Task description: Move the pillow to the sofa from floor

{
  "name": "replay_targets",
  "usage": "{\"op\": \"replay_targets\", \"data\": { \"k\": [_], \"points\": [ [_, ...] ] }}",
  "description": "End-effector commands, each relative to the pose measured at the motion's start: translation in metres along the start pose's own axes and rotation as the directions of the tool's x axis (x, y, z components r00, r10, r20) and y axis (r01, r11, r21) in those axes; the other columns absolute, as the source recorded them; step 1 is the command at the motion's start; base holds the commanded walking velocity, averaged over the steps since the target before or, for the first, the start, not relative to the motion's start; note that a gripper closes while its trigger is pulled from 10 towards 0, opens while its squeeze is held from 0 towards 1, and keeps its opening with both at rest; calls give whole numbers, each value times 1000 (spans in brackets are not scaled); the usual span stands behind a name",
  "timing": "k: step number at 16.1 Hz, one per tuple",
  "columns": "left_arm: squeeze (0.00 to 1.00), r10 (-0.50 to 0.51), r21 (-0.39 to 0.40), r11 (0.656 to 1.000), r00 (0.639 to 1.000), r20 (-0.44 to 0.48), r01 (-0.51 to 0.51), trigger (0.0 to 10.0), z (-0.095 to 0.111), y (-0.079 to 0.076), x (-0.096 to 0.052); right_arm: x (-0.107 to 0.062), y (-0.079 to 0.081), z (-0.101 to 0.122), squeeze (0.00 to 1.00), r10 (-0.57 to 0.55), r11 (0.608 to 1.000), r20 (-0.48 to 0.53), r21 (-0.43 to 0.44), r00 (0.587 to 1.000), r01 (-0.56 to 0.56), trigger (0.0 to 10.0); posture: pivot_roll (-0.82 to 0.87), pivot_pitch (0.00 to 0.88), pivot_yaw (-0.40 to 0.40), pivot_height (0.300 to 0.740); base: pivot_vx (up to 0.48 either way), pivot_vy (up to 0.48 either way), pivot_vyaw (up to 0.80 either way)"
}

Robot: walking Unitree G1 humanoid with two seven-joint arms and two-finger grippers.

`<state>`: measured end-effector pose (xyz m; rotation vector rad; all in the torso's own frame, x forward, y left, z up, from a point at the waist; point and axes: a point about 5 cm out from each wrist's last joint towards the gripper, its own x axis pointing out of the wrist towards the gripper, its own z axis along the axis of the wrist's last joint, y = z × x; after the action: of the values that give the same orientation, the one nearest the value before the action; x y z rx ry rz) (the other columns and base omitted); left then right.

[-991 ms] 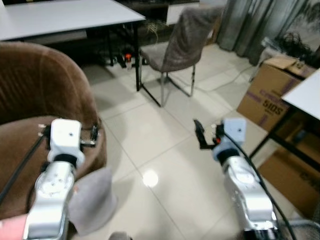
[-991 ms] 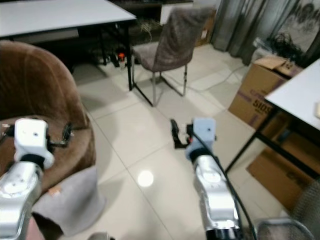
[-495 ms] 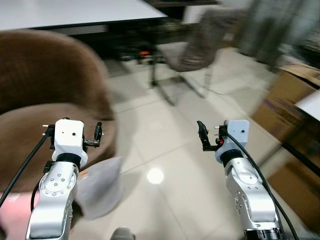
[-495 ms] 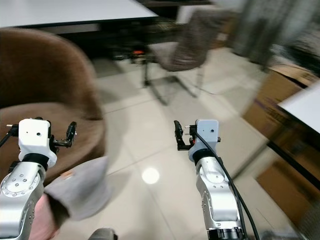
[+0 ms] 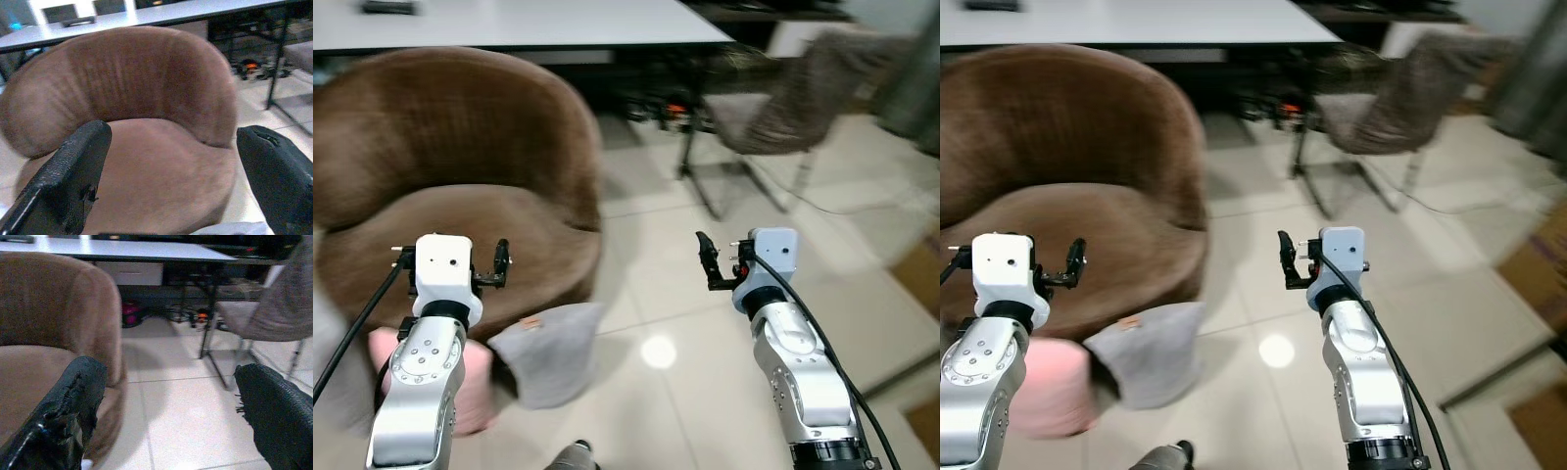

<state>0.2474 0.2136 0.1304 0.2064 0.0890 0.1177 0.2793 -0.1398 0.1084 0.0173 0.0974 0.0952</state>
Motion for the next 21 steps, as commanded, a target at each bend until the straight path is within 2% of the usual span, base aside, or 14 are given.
{"op": "replay_targets", "data": {
  "k": [1, 4, 12, 15, 16, 21],
  "points": [
    [0, -5, 8, 1000, 1000, 9, 5, 10000, 3, -2, 1, 2, -2, 1, 1000, -6, 1000, 6, -7, 1000, 6, 10000, 141, 0, -72, 740, 0, -311, 800],
    [0, -3, 10, 1000, 1000, 9, 2, 10000, 3, -1, 2, 3, -2, 0, 1000, -4, 1000, 7, -11, 1000, 4, 10000, 140, 0, -71, 740, 0, -480, 800],
    [0, 11, 4, 1000, 1000, 9, -12, 10000, 3, 1, 2, 6, 0, -2, 1000, -3, 1000, 10, -24, 1000, 4, 10000, 147, 0, -73, 740, 0, 0, 800],
    [0, 8, 0, 1000, 1000, 18, -8, 10000, 4, 1, 2, 6, -1, -4, 1000, -15, 1000, -11, -7, 1000, 15, 10000, 144, 0, -72, 740, 0, 0, 0],
    [0, 2, -9, 1000, 1000, 31, -2, 10000, 6, 0, 2, 6, -1, -4, 0, -19, 1000, -13, -10, 1000, 19, 10000, 144, 0, -72, 740, 0, 0, 0],
    [0, -8, -24, 1000, 999, 40, 9, 10000, 6, 0, 1, 7, -4, -5, 0, -51, 999, -29, -17, 998, 50, 10000, 144, 0, -74, 740, 0, 0, 0]
  ]
}}
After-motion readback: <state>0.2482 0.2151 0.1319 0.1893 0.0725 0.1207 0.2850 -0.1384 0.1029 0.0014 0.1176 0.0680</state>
